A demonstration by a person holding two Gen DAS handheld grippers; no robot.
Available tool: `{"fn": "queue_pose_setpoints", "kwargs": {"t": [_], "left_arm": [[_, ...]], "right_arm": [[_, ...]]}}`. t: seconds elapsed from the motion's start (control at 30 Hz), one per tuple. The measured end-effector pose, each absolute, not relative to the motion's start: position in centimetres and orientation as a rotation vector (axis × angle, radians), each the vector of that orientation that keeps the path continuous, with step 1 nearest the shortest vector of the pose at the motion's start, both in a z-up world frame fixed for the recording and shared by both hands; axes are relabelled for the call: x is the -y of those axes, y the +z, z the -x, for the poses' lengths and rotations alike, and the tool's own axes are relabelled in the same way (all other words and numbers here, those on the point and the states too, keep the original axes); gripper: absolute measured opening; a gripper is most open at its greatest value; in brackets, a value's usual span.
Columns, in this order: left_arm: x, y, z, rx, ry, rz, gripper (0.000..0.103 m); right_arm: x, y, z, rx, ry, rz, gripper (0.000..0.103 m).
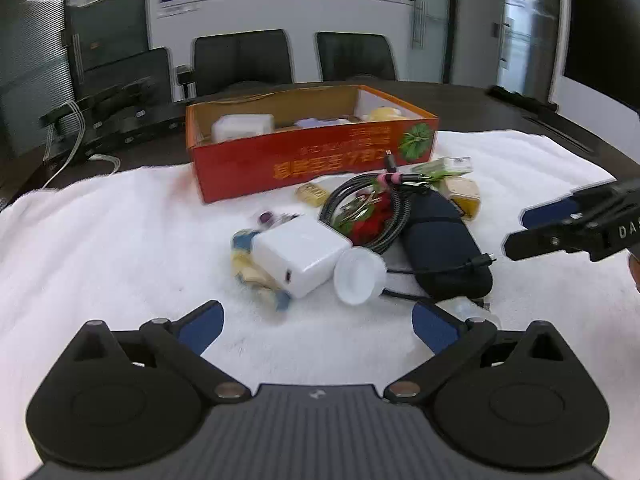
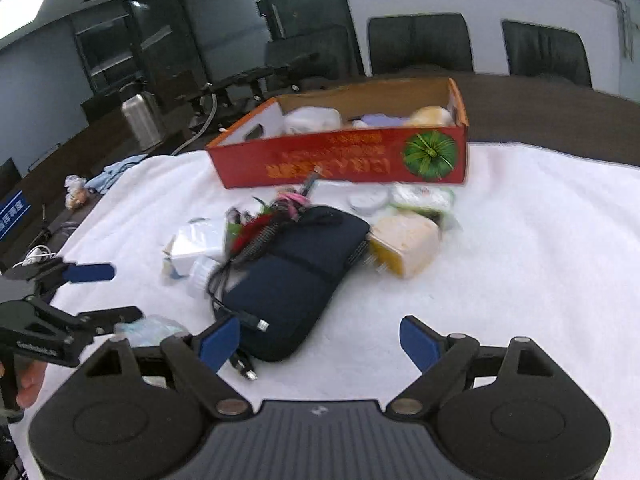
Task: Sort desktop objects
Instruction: 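Grasp the white charger with the left gripper while the right gripper grasps the navy pouch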
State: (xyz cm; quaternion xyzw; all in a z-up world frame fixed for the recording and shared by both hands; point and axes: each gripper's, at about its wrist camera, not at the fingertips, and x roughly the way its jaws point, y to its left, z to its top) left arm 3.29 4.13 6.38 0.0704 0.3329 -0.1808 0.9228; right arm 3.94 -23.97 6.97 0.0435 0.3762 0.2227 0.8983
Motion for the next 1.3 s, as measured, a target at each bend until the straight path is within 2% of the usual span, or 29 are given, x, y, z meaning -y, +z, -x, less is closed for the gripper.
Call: {"fn": "queue_pose_setpoints", "kwargs": {"t": [0.17, 0.3, 0.47, 0.5, 0.57, 0.6, 0.63, 0.7, 0.8, 1.07, 1.3], "left_arm": [[-3.2, 6.4, -5.4, -0.620, -0.427, -0.219, 0.102], [-3.1, 5.1, -8.9, -0.669, -0.379, -0.284, 0.102], [-3.8, 3.5, -11.5, -0.747, -0.480, -0.290, 0.087], [-3.9, 3.5, -11.8, -0.745, -0.497, -0.271, 0.087], [-4.1, 3.6, -12.0, -0.753, -0.521, -0.240, 0.077], [-4.1, 3.9, -11.9, -0.755, -0.517, -0.236, 0.073], [-4.0, 4.2, -11.6, -0.753, -0.507, -0.243, 0.070], [-3.7, 4.7, -10.7, -0.764, -0.493, -0.266, 0.069], [-3.3, 4.9, -8.7, -0.775, -0.456, -0.291, 0.068], [-6.4, 8.1, -2.0, -0.724, -0.397, -0.087, 0.062], [-6.5, 6.5, 3.6, -0.708, -0.337, -0.059, 0.061]], "right_arm": [[22.4, 6.4, -6.9, -0.815, 0.439, -0.083, 0.086], [22.0, 4.7, -9.9, -0.861, 0.396, -0.184, 0.087], [20.6, 3.9, -12.0, -0.909, 0.420, -0.271, 0.088], [20.2, 3.9, -12.1, -0.906, 0.408, -0.261, 0.088], [18.8, 4.1, -11.8, -0.874, 0.389, -0.153, 0.082], [18.3, 4.3, -11.4, -0.847, 0.389, -0.101, 0.073], [18.1, 4.6, -10.9, -0.821, 0.390, -0.053, 0.068], [18.9, 5.4, -10.1, -0.807, 0.398, -0.038, 0.046], [20.9, 6.6, -9.4, -0.815, 0.427, -0.056, 0.034], [24.5, 8.1, -6.1, -0.818, 0.455, -0.069, 0.026], [28.0, 9.8, -2.5, -0.759, 0.447, -0.040, 0.022]]}}
